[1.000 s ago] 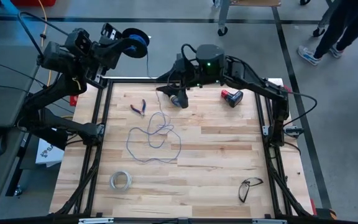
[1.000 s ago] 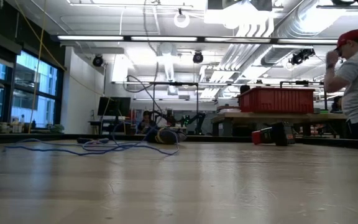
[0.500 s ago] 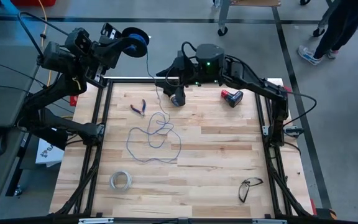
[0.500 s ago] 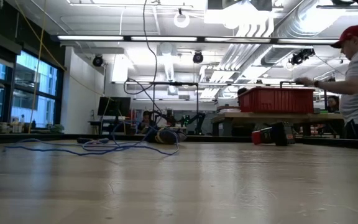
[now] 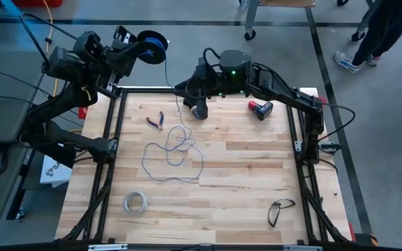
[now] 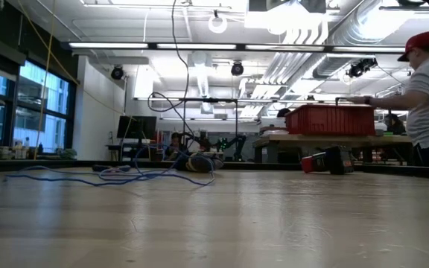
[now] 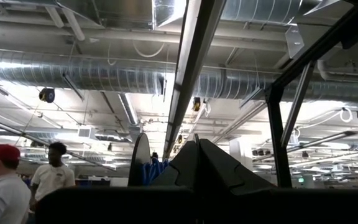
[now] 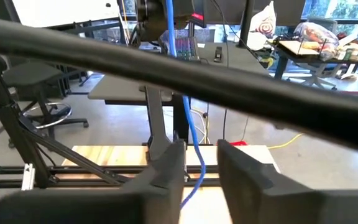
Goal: Coil cords
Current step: Coil the blue wire onto the black spool
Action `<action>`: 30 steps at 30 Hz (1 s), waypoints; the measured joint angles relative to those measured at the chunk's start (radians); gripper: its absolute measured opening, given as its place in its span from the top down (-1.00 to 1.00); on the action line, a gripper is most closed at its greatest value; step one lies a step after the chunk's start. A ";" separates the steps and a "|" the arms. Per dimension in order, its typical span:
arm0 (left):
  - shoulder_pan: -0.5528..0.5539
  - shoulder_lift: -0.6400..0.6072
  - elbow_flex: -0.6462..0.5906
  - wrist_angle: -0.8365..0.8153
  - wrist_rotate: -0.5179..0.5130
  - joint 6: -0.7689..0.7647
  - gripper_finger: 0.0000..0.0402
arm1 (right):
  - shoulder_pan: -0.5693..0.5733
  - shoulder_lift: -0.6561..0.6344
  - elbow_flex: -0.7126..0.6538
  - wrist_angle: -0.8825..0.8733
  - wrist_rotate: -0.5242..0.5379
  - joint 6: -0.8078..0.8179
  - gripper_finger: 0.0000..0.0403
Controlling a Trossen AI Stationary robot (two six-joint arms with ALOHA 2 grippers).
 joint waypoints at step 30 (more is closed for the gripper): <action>-0.173 0.042 0.000 -0.034 -0.209 -0.751 1.00 | 0.158 0.043 0.001 0.403 0.162 -0.212 1.00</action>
